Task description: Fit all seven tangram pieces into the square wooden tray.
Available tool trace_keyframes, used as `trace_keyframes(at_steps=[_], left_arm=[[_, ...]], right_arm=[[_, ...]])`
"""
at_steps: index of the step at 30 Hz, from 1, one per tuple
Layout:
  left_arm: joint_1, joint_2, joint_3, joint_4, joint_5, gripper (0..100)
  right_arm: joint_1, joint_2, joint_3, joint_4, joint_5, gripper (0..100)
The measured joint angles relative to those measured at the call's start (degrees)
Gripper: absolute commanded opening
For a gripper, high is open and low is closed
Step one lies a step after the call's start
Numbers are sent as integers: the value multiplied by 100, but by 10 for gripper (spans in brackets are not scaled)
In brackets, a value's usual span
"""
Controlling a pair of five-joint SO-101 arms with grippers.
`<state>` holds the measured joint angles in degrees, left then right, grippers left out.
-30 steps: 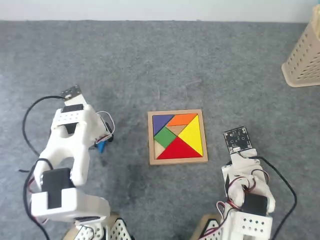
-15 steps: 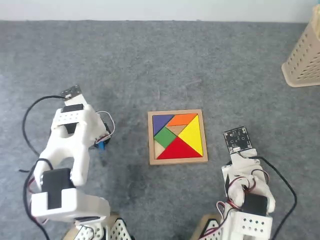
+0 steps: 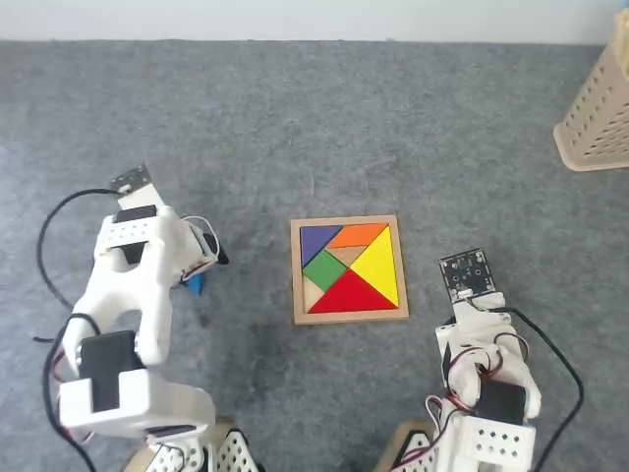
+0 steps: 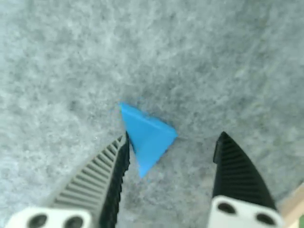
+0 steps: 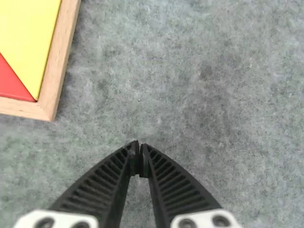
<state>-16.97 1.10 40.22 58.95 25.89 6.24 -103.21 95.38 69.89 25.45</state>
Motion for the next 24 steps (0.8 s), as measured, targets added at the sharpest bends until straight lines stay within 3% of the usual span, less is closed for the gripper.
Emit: trace_keyframes(at_steps=[15,24], left_arm=[[-273,0,290,-334,334,275],[-246,-44,369,-352,387,141]], right_arm=[[0,0,0,0,0,8],[0,0,0,0,0,8]])
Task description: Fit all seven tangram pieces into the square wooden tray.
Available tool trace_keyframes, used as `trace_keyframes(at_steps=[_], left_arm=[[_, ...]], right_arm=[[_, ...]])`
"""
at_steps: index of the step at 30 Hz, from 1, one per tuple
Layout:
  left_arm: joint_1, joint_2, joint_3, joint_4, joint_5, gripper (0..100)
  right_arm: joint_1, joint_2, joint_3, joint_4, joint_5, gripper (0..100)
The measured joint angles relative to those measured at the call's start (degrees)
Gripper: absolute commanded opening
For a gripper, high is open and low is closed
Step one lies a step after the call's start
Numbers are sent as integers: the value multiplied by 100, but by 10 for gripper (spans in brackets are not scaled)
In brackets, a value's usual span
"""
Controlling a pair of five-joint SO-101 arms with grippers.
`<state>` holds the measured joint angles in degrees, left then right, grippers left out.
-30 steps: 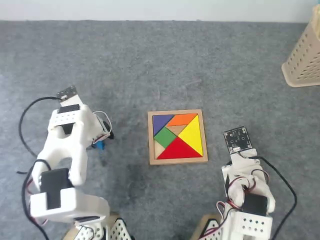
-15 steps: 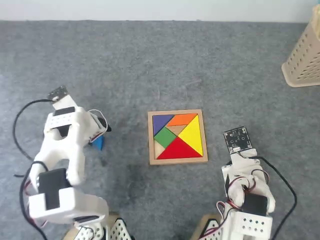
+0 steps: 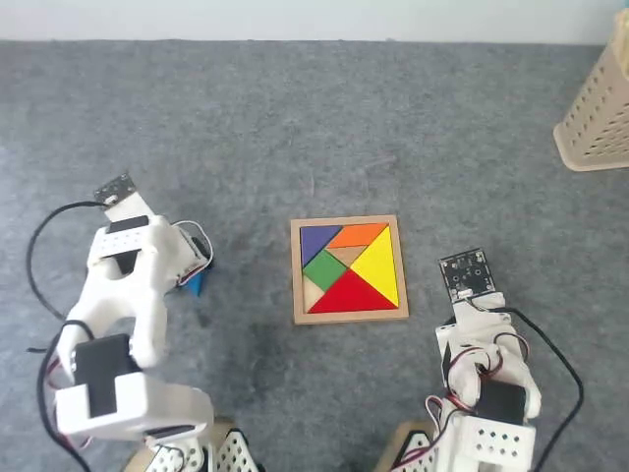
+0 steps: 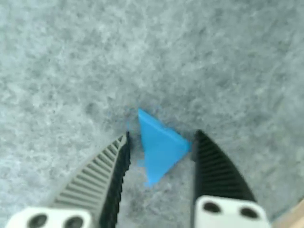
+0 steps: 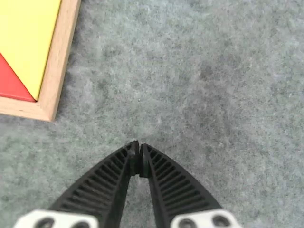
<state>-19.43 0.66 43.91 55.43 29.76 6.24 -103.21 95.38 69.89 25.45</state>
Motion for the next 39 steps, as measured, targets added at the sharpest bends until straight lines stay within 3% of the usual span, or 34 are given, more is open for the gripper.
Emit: trace_keyframes(at_steps=[8,15,28,33,39], left_arm=[[9,-26,0,0,-18,110],[44,18,-132,44,-1020,61],[686,44,-1090,1565,-2084,58],[1433,44,-1451,1934,-2382,58],[2673,44,-1890,2110,-2004,58]], right_arm=[[0,0,0,0,0,8],[0,0,0,0,0,8],[0,0,0,0,0,8],[0,0,0,0,0,8],[0,0,0,0,0,8]])
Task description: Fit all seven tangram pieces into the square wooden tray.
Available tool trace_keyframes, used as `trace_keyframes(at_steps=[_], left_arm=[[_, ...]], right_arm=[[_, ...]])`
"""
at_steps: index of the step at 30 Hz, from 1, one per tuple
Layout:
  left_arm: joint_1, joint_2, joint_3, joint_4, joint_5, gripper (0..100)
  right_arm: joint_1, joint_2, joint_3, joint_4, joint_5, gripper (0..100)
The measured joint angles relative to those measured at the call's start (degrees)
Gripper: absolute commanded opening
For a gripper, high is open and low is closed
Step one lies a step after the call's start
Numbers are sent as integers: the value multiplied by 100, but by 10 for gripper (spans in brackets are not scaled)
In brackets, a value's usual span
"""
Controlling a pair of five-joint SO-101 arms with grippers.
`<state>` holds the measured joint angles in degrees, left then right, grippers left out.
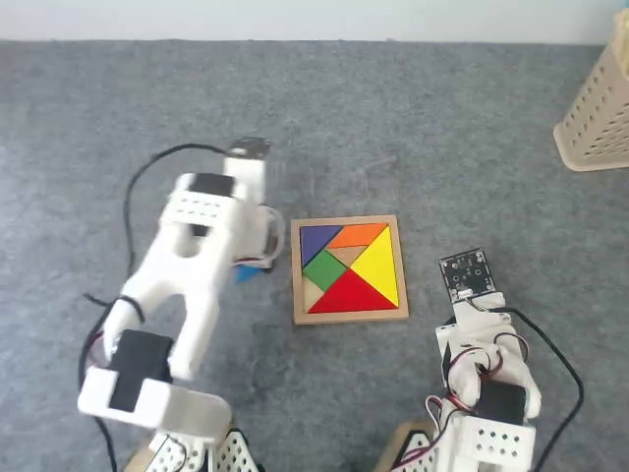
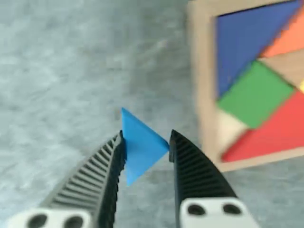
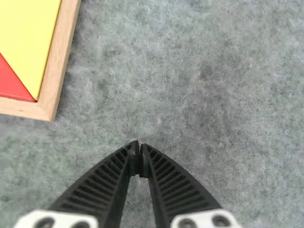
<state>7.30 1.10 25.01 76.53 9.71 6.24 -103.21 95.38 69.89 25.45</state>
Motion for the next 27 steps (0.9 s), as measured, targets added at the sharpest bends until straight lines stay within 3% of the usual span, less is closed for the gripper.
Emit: trace_keyframes(at_steps=[9,27], left_arm=[[826,0,-26,-325,1222,58],[1310,0,211,-791,2163,61]], right_arm=[[0,0,0,0,0,8],[0,0,0,0,0,8]])
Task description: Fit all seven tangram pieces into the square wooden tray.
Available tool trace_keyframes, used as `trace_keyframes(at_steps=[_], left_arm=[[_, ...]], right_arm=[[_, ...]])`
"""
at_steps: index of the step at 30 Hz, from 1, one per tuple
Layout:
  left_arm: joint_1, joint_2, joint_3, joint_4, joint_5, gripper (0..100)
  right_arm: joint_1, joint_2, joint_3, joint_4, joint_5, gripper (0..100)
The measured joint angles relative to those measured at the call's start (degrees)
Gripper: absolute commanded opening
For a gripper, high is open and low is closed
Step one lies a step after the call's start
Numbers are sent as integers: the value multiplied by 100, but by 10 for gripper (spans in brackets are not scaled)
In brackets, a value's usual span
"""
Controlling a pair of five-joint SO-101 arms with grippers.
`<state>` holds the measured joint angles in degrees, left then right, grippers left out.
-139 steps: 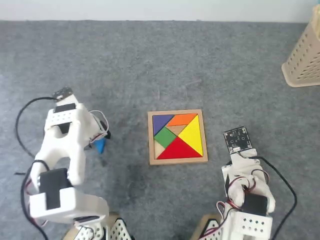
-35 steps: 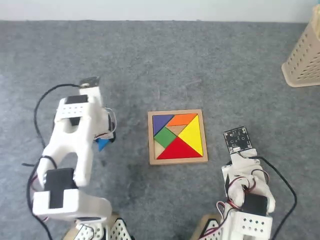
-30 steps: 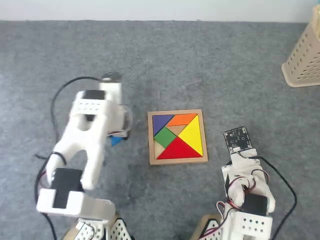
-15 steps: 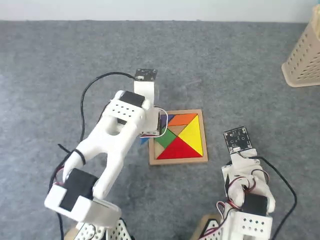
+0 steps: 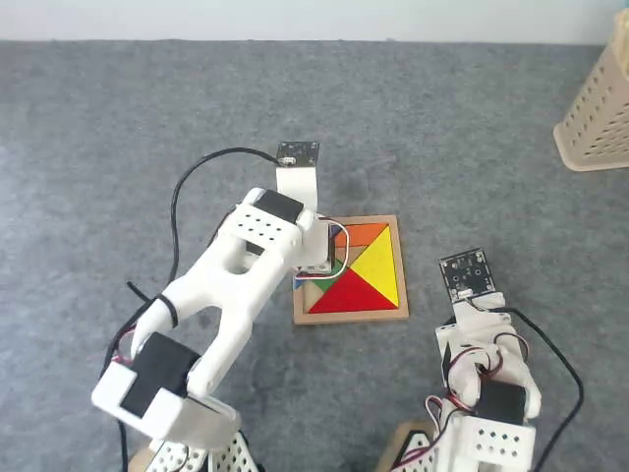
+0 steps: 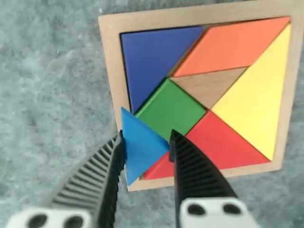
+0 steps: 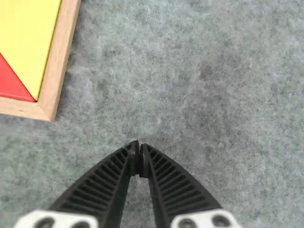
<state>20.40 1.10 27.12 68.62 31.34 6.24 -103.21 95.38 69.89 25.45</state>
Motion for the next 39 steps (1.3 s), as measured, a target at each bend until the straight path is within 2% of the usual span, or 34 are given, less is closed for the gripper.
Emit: trace_keyframes(at_steps=[8,19,26,39], left_arm=[[413,0,141,0,44,62],[431,0,141,0,44,67],[431,0,141,0,44,217],[404,0,141,53,44,217]], right_arm=[[0,0,0,0,0,9],[0,0,0,0,0,9],[0,0,0,0,0,9],[0,0,0,0,0,9]])
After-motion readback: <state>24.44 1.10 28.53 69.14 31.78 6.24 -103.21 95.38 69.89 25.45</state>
